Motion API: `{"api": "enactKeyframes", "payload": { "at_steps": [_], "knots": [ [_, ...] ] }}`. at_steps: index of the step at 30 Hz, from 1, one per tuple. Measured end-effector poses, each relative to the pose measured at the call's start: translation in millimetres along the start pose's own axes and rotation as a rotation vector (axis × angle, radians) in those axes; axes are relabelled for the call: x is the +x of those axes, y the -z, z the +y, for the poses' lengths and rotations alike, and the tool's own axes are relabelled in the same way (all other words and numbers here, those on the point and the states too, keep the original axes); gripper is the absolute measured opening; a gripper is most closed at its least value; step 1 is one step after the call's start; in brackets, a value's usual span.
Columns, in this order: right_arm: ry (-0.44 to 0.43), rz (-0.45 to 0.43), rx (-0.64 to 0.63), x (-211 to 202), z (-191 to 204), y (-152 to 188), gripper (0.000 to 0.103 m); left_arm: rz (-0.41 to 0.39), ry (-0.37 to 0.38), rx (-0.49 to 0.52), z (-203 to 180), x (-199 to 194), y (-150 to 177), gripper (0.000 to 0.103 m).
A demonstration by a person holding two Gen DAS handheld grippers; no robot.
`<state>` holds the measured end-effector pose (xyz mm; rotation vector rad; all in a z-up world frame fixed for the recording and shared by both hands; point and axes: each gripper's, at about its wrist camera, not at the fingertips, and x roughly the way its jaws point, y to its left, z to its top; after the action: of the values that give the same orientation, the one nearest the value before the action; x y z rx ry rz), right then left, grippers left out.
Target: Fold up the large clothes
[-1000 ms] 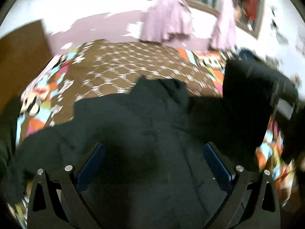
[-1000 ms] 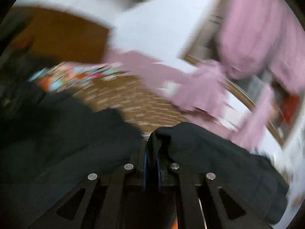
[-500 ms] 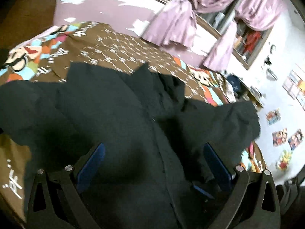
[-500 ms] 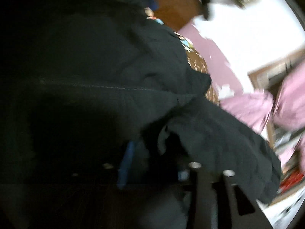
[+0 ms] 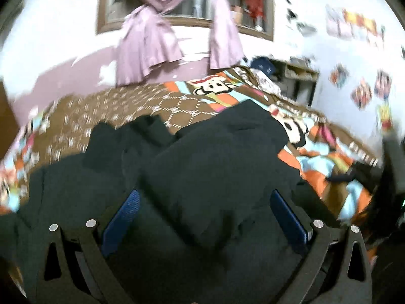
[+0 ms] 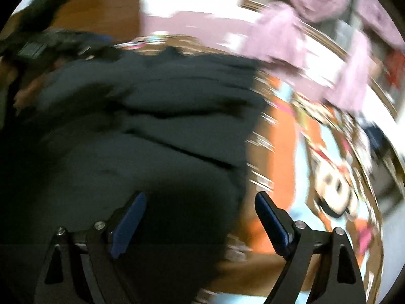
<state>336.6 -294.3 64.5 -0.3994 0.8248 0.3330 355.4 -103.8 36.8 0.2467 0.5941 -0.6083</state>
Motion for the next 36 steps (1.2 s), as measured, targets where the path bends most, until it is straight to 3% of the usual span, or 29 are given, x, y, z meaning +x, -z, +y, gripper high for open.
{"api": "enactKeyframes", "payload": {
  "at_steps": [2,4,8,10,11,13,14,16,19,21,24,29,33,34,36],
  "knots": [
    [0.080,0.050,0.095,6,-21,11,0.090,0.004,-0.033,0.066,-22,21,-4,0.101],
    [0.104,0.081,0.165,8,-36,21,0.090,0.022,-0.023,0.085,-33,43,-6,0.101],
    [0.084,0.090,0.214,9,-47,23,0.090,0.050,0.000,0.083,-37,79,0,0.101],
    [0.076,0.080,0.187,6,-39,26,0.090,0.073,-0.041,0.112,-45,92,2,0.099],
    [0.074,0.076,0.174,1,-34,31,0.090,0.092,-0.082,0.127,-46,99,2,0.094],
    [0.079,0.066,0.147,-2,-28,36,0.090,0.124,-0.148,0.120,-46,104,1,0.053],
    [0.082,0.055,0.136,-3,-25,34,0.090,0.128,-0.151,0.096,-40,105,1,0.047],
    [0.082,0.028,0.138,0,-27,36,0.090,0.090,-0.109,-0.003,-20,96,0,0.025],
    [0.100,-0.064,0.168,-9,-29,22,0.090,0.017,-0.106,-0.070,2,68,0,0.014],
    [0.121,-0.135,0.180,-15,-26,7,0.092,-0.042,-0.120,-0.132,22,40,3,0.014],
    [0.120,-0.187,0.183,-13,-13,-17,0.096,-0.065,-0.129,-0.267,56,-5,12,0.014],
    [0.059,-0.191,0.129,13,24,-62,0.096,0.053,-0.096,-0.353,105,-43,35,0.020],
    [-0.017,-0.175,0.104,40,52,-98,0.096,0.149,-0.102,-0.449,144,-67,74,0.060],
    [-0.038,-0.171,0.092,48,62,-107,0.096,0.166,-0.102,-0.488,153,-71,80,0.065],
    [-0.090,-0.165,0.074,66,82,-125,0.096,0.180,-0.098,-0.588,172,-77,91,0.065]
  ]
}}
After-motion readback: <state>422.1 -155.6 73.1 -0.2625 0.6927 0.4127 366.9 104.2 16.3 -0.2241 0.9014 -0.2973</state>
